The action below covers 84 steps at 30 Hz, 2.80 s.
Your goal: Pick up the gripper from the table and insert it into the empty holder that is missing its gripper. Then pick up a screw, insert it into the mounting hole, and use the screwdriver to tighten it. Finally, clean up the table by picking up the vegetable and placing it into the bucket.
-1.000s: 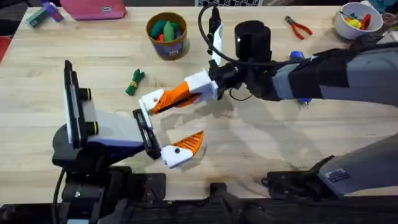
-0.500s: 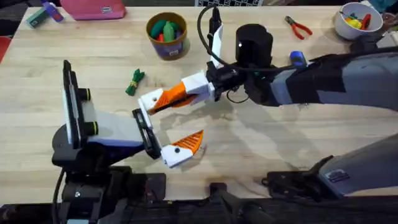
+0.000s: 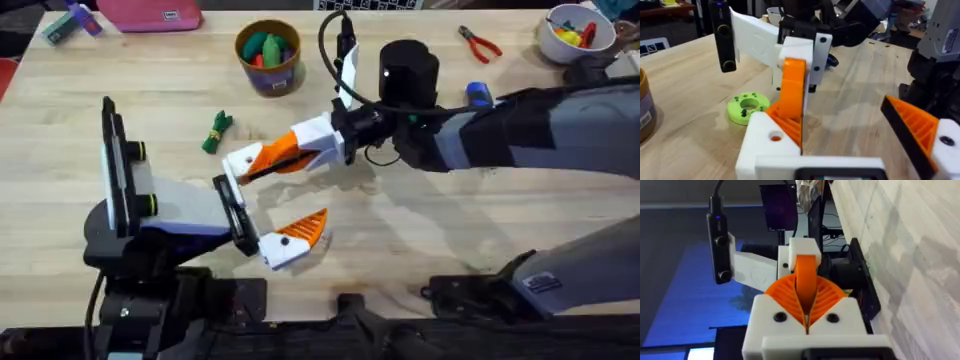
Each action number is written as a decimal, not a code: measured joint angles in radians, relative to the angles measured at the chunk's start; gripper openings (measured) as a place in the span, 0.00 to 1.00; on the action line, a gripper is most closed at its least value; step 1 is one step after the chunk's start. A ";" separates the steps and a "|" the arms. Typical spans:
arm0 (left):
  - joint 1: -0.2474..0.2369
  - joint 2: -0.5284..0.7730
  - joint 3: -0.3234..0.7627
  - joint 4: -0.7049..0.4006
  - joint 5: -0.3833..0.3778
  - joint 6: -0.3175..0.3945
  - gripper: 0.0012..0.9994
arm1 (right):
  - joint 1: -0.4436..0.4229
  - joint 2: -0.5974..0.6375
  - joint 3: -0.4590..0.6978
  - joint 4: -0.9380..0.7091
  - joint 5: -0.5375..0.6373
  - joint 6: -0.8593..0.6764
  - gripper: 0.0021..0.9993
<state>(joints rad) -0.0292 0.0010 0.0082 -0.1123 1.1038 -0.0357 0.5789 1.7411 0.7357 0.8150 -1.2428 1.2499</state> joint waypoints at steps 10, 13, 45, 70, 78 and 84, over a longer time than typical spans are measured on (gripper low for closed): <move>0.000 0.000 0.000 0.000 0.003 0.000 0.99 | 0.000 0.000 0.000 -0.002 -0.012 0.003 0.01; 0.000 0.000 0.000 0.000 0.003 0.000 0.99 | 0.000 0.000 0.000 -0.002 -0.012 0.003 0.01; 0.000 0.000 0.000 0.000 -0.003 0.000 0.99 | 0.000 0.009 0.014 -0.007 -0.006 0.003 0.01; -0.002 0.000 0.000 0.000 0.008 0.004 0.99 | 0.010 0.024 0.015 -0.011 0.066 0.011 0.99; -0.002 0.000 0.000 0.000 0.009 0.005 0.99 | -0.033 -0.079 0.016 -0.251 0.091 -0.080 0.99; -0.002 0.000 0.000 -0.001 0.011 0.005 0.99 | -0.143 -0.310 0.048 -0.755 0.178 -0.323 0.99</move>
<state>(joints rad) -0.0315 0.0010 0.0086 -0.1131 1.1149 -0.0311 0.4363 1.4313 0.7833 0.0605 -1.0650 0.9273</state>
